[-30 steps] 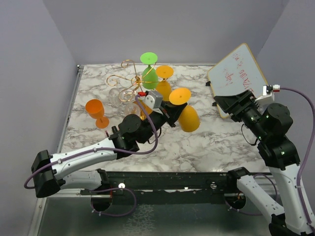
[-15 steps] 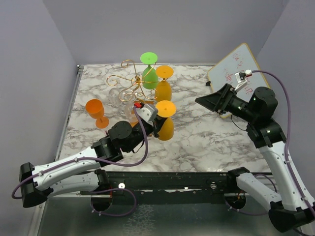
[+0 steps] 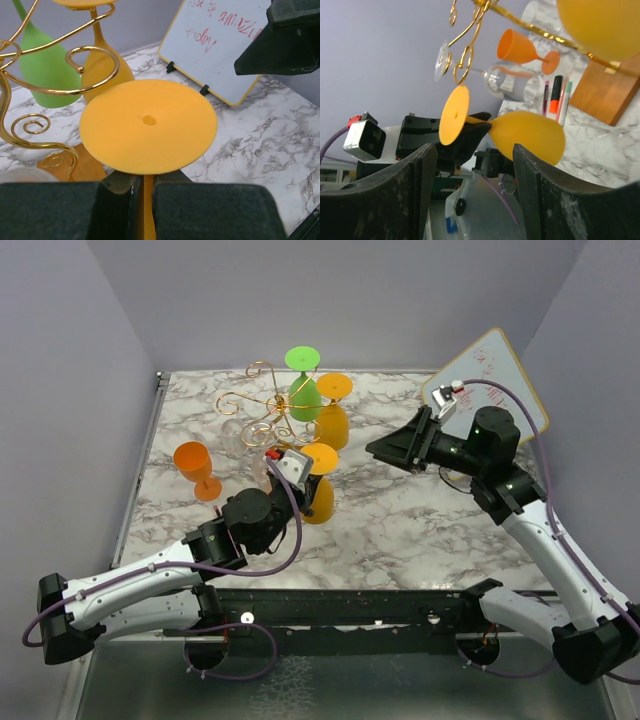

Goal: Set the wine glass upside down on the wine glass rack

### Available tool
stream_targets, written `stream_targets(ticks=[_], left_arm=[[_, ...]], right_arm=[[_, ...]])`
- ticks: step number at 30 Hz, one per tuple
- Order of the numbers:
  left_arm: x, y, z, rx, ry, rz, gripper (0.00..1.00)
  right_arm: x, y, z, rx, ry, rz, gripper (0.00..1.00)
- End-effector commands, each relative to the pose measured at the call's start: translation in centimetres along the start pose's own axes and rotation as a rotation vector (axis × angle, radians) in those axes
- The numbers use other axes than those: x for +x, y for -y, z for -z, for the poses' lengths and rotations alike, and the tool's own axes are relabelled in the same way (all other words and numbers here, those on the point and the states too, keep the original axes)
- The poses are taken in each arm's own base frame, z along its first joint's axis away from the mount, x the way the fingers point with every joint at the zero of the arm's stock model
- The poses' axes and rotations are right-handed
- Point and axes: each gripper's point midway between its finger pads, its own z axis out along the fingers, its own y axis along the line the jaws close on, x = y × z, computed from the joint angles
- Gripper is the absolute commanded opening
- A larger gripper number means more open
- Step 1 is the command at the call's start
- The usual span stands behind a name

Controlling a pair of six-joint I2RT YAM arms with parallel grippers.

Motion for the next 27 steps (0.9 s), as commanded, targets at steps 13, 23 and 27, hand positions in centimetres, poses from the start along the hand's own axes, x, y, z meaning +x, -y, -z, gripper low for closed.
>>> stream_targets(ticks=[13, 23, 27], left_arm=[[-0.5, 0.5, 0.8, 0.062, 0.059, -0.018, 0.00], [-0.6, 1.8, 1.1, 0.152, 0.083, -0.067, 0.00], [-0.5, 1.9, 1.1, 0.156, 0.075, -0.067, 0.00]], right_arm=[[4.1, -3.5, -5.2, -0.079, -0.082, -0.068, 0.45], [4.8, -3.3, -6.2, -0.089, -0.096, -0.141, 0.34], [4.9, -3.7, -6.2, -0.098, -0.099, -0.147, 0.20]])
